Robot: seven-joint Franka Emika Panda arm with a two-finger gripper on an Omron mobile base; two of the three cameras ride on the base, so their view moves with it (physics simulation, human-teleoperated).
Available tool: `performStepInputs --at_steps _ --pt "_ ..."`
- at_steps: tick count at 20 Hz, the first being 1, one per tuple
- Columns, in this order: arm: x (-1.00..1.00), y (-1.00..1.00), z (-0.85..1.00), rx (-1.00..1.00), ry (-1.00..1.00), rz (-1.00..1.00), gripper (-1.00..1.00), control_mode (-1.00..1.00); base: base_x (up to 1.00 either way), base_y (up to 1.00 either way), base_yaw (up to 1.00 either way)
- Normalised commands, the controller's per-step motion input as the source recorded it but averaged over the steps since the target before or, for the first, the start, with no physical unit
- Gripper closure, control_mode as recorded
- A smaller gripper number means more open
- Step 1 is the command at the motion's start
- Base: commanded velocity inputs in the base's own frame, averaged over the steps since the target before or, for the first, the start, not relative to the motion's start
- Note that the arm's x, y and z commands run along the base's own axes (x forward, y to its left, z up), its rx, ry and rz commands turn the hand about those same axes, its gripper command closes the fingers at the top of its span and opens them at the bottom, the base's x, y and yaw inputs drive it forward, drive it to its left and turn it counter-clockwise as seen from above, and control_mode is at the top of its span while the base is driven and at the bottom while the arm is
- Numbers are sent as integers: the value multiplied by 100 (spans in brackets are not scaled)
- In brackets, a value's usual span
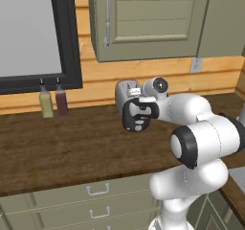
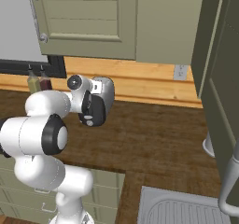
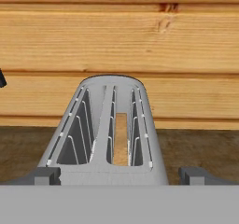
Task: Start the toaster. Once the lever pops up, take the bread to the plate on the dining counter.
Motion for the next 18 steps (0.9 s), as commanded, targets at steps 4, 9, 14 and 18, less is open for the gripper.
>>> performStepInputs --at_steps 4,9,14,18 --pt "0 0 0 0 0 0 -100 -100 0 0 0" --pt "0 0 0 0 0 0 -100 -100 0 0 0" --pt "0 0 0 0 0 0 -100 -100 0 0 0" --pt "0 0 0 0 0 0 -100 -100 0 0 0"
